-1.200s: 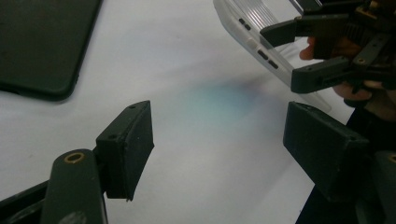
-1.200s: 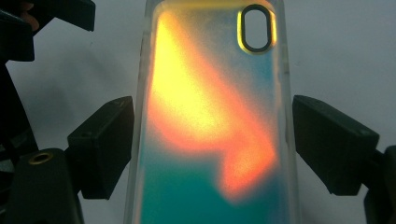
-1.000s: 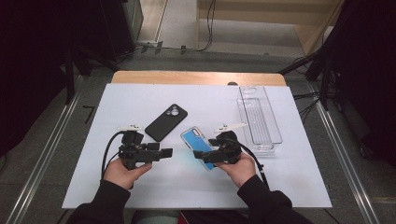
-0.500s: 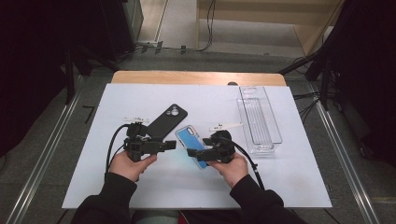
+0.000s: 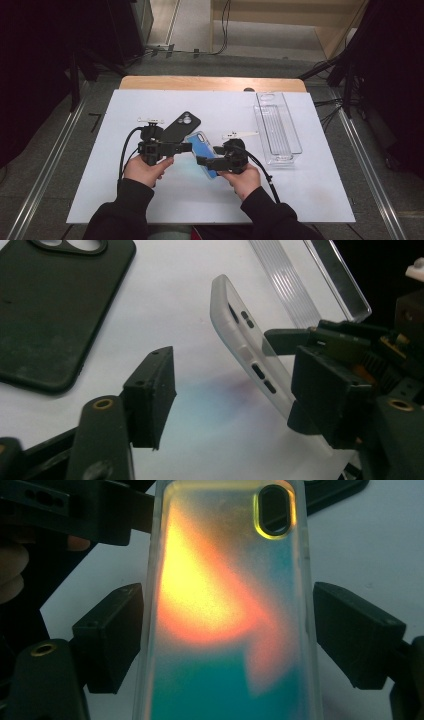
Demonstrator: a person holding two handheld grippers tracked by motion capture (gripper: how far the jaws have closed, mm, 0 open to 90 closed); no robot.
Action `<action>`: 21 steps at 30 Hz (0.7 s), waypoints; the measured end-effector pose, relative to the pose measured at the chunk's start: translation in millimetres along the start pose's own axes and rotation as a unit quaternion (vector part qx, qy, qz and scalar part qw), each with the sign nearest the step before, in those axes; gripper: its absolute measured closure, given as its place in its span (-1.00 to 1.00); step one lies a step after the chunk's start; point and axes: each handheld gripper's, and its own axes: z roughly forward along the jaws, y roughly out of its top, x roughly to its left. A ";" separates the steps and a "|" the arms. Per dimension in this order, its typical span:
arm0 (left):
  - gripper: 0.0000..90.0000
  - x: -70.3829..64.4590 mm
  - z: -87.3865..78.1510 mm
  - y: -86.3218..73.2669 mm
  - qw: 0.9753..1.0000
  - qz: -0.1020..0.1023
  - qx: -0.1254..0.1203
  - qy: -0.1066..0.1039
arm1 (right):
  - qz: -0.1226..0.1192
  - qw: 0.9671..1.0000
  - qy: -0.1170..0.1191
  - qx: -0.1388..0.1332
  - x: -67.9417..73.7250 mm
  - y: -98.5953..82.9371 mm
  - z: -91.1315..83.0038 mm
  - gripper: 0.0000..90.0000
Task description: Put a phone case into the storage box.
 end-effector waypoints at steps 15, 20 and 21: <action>-0.18 1.7 14.3 8.2 1.000 -0.025 -0.006 0.003 | 0.004 1.000 0.018 -0.014 4.7 0.7 7.2 -0.66; 0.06 -1.1 19.7 8.8 1.000 -0.029 -0.010 -0.001 | 0.000 0.999 0.020 -0.025 6.8 0.3 5.9 -0.66; 0.18 -1.2 19.8 8.7 0.999 -0.032 -0.013 -0.002 | -0.003 0.999 0.022 -0.030 7.2 0.3 5.3 -0.66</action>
